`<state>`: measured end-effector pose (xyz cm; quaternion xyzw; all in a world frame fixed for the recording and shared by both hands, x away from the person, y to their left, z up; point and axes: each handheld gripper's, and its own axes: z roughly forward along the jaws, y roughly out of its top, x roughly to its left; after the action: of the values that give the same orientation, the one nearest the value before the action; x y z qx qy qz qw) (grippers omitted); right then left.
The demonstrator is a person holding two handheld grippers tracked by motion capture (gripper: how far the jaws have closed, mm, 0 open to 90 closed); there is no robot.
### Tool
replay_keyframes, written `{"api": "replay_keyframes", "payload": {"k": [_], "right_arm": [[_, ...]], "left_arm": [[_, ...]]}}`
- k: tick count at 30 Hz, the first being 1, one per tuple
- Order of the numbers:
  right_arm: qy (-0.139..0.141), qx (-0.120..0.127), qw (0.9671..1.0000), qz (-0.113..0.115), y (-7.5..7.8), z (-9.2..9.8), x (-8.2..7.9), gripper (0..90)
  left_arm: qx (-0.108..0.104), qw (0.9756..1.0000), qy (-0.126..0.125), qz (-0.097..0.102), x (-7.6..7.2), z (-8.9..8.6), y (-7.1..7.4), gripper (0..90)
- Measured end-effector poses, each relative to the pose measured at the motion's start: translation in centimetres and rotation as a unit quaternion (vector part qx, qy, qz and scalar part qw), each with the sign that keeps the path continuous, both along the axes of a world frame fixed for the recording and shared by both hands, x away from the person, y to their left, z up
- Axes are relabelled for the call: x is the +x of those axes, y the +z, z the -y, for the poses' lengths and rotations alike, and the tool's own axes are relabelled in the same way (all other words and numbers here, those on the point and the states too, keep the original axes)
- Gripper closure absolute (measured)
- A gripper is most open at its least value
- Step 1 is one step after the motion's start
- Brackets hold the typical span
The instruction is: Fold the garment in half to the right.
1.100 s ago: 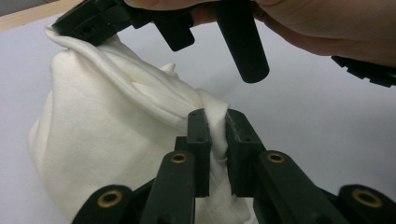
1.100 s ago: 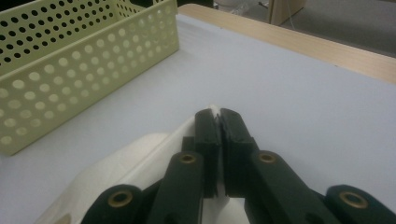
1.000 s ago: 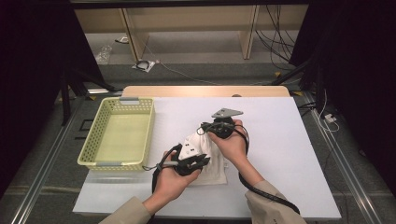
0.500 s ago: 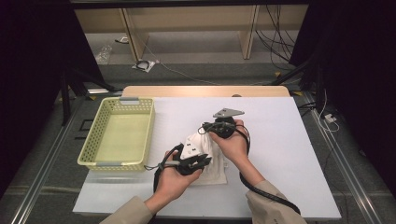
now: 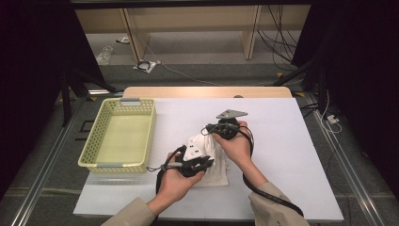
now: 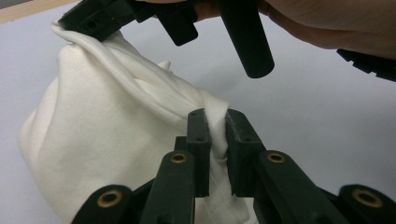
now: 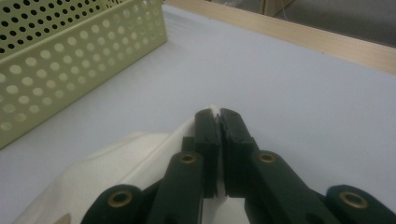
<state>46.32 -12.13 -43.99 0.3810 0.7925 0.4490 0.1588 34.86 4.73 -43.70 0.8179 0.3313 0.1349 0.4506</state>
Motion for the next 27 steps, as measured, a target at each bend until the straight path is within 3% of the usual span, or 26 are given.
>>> {"api": "replay_keyframes", "payload": {"k": [27], "right_arm": [[-0.01,-0.006,0.9998,-0.013,-0.7,0.7,0.1,87.0]], "left_arm": [[0.01,0.9999,-0.005,-0.012,0.3,0.6,-1.1,80.3]]}}
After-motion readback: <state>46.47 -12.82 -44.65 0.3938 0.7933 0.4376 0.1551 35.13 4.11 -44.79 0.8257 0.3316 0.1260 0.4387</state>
